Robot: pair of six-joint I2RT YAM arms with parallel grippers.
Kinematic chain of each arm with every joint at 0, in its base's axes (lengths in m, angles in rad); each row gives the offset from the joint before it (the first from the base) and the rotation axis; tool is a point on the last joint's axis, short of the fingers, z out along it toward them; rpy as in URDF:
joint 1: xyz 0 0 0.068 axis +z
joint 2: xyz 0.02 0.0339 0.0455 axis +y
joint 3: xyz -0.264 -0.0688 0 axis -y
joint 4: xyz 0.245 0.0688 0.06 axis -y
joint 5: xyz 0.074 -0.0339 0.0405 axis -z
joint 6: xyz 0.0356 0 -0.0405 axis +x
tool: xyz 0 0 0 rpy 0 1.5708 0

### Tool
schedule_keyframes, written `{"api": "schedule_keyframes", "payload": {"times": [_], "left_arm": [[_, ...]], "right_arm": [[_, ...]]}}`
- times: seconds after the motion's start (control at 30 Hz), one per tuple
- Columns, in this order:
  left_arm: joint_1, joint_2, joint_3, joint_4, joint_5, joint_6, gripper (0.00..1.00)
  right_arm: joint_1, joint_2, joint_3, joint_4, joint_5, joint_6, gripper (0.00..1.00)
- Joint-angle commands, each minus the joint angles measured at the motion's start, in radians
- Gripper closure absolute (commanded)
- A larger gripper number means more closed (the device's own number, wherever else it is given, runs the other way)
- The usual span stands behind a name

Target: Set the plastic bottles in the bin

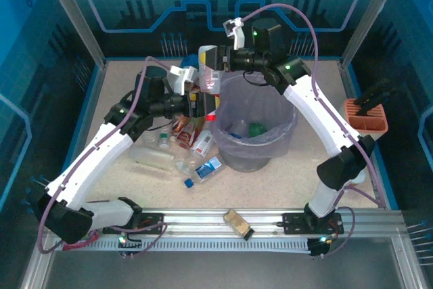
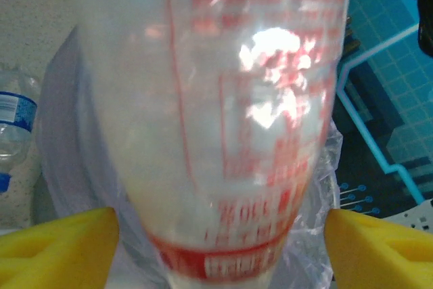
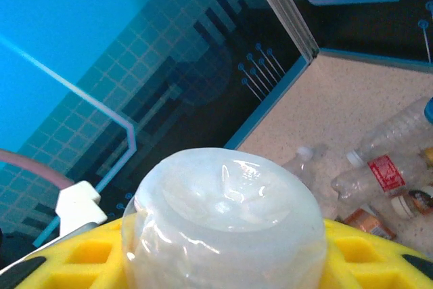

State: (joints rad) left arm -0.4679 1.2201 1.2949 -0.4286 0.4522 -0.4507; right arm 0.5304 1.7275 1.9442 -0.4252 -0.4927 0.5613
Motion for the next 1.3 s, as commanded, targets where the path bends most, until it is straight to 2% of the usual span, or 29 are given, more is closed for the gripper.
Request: {"api": "schedule_keyframes", "payload": {"times": [0.0, 0.03, 0.07, 0.27, 0.4, 0.53, 0.73, 0.9, 1.27], "left_arm": [[0.017, -0.064, -0.011, -0.028, -0.074, -0.024, 0.08], [0.035, -0.079, -0.017, -0.044, -0.092, -0.040, 0.02], [0.054, -0.096, -0.032, -0.052, -0.104, -0.057, 0.01], [0.271, -0.229, -0.181, -0.099, -0.124, -0.152, 0.01], [0.365, -0.219, -0.230, -0.221, -0.246, -0.094, 0.05], [0.377, -0.135, -0.243, -0.309, -0.444, -0.004, 0.06], [0.400, -0.042, -0.279, -0.295, -0.580, 0.029, 0.07], [0.401, -0.039, -0.290, -0.350, -0.600, -0.006, 0.07], [0.368, -0.152, -0.331, -0.584, -0.545, -0.159, 0.09]], "right_arm": [[-0.023, -0.051, 0.024, 0.084, -0.026, 0.014, 0.56], [-0.030, -0.054, 0.036, 0.087, -0.026, 0.012, 0.56], [-0.039, -0.058, 0.044, 0.091, -0.027, 0.012, 0.56], [-0.104, -0.141, -0.013, 0.117, -0.008, -0.002, 0.58], [-0.138, -0.220, -0.107, 0.090, 0.057, -0.082, 0.61], [-0.135, -0.296, -0.231, 0.053, 0.185, -0.195, 0.64], [-0.084, -0.384, -0.464, 0.134, 0.332, -0.291, 0.64], [-0.043, -0.409, -0.609, 0.185, 0.391, -0.302, 0.65], [-0.021, -0.385, -0.873, 0.293, 0.393, -0.148, 0.65]]}}
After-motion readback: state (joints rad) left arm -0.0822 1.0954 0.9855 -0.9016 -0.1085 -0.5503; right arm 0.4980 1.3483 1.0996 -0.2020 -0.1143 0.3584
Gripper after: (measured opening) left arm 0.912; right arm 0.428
